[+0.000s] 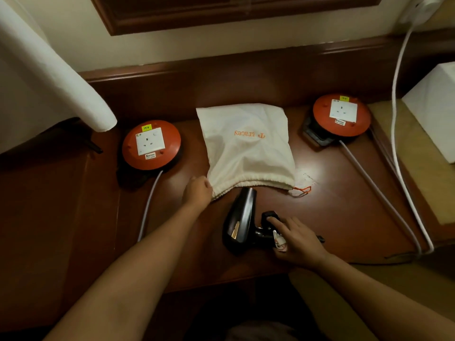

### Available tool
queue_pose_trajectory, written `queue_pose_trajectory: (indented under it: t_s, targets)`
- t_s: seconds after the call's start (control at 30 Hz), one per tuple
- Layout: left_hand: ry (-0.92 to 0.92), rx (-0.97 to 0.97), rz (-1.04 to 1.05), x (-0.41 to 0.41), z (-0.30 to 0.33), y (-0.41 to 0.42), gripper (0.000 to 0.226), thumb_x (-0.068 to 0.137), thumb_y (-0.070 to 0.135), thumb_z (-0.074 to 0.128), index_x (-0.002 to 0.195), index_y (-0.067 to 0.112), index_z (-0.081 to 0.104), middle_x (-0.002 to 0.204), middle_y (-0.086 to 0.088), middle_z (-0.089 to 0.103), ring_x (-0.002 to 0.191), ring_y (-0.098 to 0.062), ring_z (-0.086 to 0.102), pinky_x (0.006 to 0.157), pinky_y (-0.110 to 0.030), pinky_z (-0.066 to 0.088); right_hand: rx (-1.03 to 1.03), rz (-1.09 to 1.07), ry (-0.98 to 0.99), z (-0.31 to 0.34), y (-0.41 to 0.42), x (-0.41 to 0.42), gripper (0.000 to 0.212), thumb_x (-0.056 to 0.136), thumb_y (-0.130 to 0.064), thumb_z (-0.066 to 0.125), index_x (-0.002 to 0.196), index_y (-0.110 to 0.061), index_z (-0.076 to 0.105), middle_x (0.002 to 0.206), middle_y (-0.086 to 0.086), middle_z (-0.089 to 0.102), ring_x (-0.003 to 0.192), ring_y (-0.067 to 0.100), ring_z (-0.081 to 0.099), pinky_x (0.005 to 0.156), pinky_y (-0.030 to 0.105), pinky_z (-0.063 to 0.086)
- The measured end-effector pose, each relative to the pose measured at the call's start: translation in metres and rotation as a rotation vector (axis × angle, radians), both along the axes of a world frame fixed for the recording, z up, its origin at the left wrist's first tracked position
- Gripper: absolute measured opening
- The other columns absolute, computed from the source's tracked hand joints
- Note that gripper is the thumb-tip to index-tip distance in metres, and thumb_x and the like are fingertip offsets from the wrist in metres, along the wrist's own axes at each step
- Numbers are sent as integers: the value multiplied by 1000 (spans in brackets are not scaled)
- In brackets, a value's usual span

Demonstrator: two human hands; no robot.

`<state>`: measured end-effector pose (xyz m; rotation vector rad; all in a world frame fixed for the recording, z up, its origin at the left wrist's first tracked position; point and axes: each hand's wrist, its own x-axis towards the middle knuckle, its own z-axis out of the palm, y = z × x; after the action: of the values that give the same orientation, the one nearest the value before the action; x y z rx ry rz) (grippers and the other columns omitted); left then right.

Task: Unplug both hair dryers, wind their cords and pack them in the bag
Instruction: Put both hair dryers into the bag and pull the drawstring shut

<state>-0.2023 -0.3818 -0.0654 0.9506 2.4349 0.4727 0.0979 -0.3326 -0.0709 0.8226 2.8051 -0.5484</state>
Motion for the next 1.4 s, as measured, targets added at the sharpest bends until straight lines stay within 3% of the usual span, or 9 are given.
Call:
queue_pose_trajectory:
  t_s: [0.1,0.27,0.37,0.47,0.6,0.7,1.07,1.23,1.4]
  targets:
    - [64,40,-149,4,-4,-1,29,87,29,65,111,14,57,116,-11,53,110,-30,49,89,-39,43,44,3,21,8,9,3,78,68,-52,55,138,-22,36,106,6,61,84,23,59,56,27,47]
    - [316,-147,-387,13,-15,4,45,87,41,63,124,18,50,122,-9,47,116,-28,44,91,-39,40,78,19,90,13,23,2,78,68,-47,61,138,-19,38,111,10,61,89,27,60,62,32,52]
    - [285,-134,-351,12,-20,6,29,92,22,54,118,11,55,120,-13,51,113,-32,47,88,-39,41,77,22,99,13,29,0,78,69,-46,61,138,-19,37,114,11,60,92,29,60,65,34,53]
    - [100,33,-178,11,-22,6,25,93,11,47,107,0,65,110,-21,58,104,-38,53,81,-38,42,64,38,104,10,34,-2,78,71,-48,58,139,-19,35,116,12,59,93,30,60,67,35,54]
    - [-65,175,38,18,-8,10,35,95,2,43,128,1,58,121,-21,62,112,-37,57,94,-37,44,46,92,111,7,40,-7,84,70,-46,68,141,-19,32,118,13,59,97,30,60,70,36,55]
    - [-140,306,129,22,4,16,34,94,-2,42,123,4,59,113,-18,64,105,-32,60,86,-31,47,35,127,126,5,44,-15,84,69,-45,68,141,-20,32,118,15,59,97,31,61,70,37,55]
    - [-131,442,70,9,9,19,13,92,14,58,101,10,67,95,-7,63,86,-19,58,72,-26,43,1,108,186,2,66,-57,80,70,-43,66,141,-21,36,122,12,57,105,32,57,79,38,51]
    - [-111,494,39,1,6,13,19,94,14,58,106,9,71,92,-6,64,86,-18,58,74,-23,45,11,129,207,1,85,-76,79,72,-40,67,142,-19,38,130,11,54,106,31,55,82,38,50]
    - [-117,520,31,-3,6,10,23,94,13,57,114,7,70,91,0,58,85,-12,56,71,-3,39,20,89,241,1,98,-92,78,71,-38,70,140,-21,38,123,9,56,103,29,54,81,35,48]
